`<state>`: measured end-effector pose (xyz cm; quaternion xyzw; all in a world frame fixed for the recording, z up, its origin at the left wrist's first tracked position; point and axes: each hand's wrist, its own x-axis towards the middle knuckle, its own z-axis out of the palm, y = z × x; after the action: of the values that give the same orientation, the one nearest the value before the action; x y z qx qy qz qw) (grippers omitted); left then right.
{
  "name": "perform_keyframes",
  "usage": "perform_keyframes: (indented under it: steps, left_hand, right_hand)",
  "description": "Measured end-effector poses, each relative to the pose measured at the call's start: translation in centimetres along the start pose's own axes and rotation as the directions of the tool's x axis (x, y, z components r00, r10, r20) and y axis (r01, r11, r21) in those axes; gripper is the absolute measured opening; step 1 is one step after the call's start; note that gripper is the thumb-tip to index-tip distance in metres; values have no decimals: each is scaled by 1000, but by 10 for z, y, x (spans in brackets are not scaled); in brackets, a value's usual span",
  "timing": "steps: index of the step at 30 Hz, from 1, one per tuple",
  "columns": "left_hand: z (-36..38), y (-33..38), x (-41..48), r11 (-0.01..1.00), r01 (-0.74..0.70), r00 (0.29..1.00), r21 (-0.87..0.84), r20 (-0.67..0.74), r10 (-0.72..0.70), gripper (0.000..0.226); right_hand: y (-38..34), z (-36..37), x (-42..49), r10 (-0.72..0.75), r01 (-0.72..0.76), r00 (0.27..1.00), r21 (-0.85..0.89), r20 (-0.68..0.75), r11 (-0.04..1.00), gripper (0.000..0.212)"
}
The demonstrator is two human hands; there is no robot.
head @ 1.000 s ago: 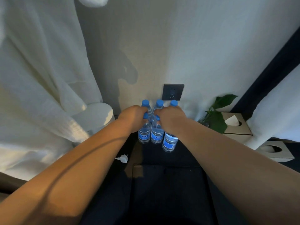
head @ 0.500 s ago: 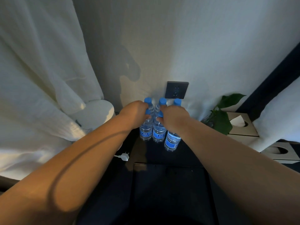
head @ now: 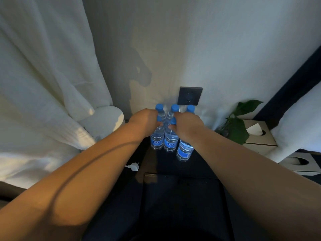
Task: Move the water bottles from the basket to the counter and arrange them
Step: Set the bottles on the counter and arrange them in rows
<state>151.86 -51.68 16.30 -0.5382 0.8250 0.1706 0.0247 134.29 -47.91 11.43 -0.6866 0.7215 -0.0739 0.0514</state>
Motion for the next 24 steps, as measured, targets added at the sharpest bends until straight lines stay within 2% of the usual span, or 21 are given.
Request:
perform_keyframes:
  steps: [5, 13, 18, 24]
  left_hand:
    - [-1, 1, -2, 1000, 16, 1000, -11, -10, -16, 31]
    - [1, 1, -1, 1000, 21, 1000, -7, -8, -21, 29]
    - [3, -4, 1, 1000, 9, 1000, -14, -25, -9, 27]
    - [6, -10, 1, 999, -19, 996, -37, -86, 16, 28]
  right_hand:
    - [0, -5, 6, -58, 58, 998, -32, 15, 998, 36]
    - [-2, -2, 7, 19, -20, 1000, -80, -14, 997, 45]
    - [-1, -8, 3, -49, 51, 998, -59, 31, 997, 39]
    - [-3, -12, 1, -43, 43, 999, -5, 1, 999, 42]
